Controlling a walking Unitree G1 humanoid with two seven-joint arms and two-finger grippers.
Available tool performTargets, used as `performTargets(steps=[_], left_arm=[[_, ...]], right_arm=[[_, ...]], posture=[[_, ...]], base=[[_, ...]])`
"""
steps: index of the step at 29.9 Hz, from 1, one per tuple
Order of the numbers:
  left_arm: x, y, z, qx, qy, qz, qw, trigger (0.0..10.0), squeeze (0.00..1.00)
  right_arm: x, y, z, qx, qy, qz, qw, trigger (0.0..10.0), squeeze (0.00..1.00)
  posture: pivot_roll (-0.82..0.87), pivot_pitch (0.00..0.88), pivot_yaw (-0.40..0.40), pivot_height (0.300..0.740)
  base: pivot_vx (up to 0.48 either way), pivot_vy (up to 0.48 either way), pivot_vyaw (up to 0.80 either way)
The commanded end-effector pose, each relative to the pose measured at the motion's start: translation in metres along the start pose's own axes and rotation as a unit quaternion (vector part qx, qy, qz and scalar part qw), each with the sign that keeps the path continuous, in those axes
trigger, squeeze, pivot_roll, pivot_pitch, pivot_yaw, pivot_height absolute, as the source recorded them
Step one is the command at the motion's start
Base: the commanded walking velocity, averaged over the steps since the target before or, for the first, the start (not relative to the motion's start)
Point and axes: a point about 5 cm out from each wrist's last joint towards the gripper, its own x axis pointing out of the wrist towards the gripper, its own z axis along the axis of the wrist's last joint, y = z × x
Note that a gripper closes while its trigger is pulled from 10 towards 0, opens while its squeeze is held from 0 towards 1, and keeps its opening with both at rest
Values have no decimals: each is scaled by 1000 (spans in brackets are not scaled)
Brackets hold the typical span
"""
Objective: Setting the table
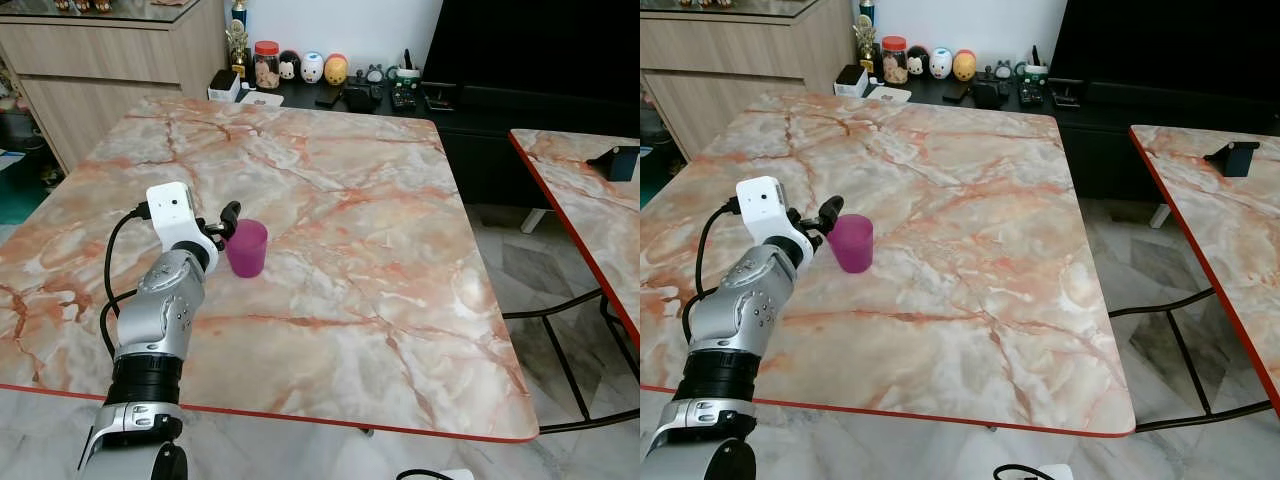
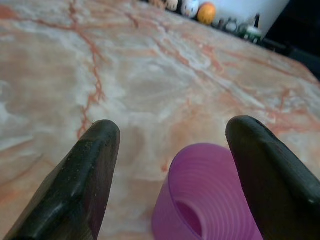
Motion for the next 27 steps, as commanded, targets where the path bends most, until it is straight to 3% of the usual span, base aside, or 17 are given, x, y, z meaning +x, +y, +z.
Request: performTargets(steps=[1, 7, 27], left_arm=[[2, -2, 0, -8, 25, -2, 1000, 10000, 0], [3, -2, -2, -5, 50, 3, 999, 10000, 0], [5, -4, -5, -3, 68, 0, 998, 10000, 0]], right_arm=[[0, -3, -1, -3, 4, -3, 1000, 10000, 0], [0, -2, -1, -6, 5, -1, 1000, 10000, 0], [0, -2, -1, -13, 6, 1, 1000, 10000, 0]], posture=[[75, 0, -75, 740], [78, 0, -77, 740], [78, 0, -76, 740]], base=[[0, 0, 0], [0, 0, 0], [0, 0, 0]])
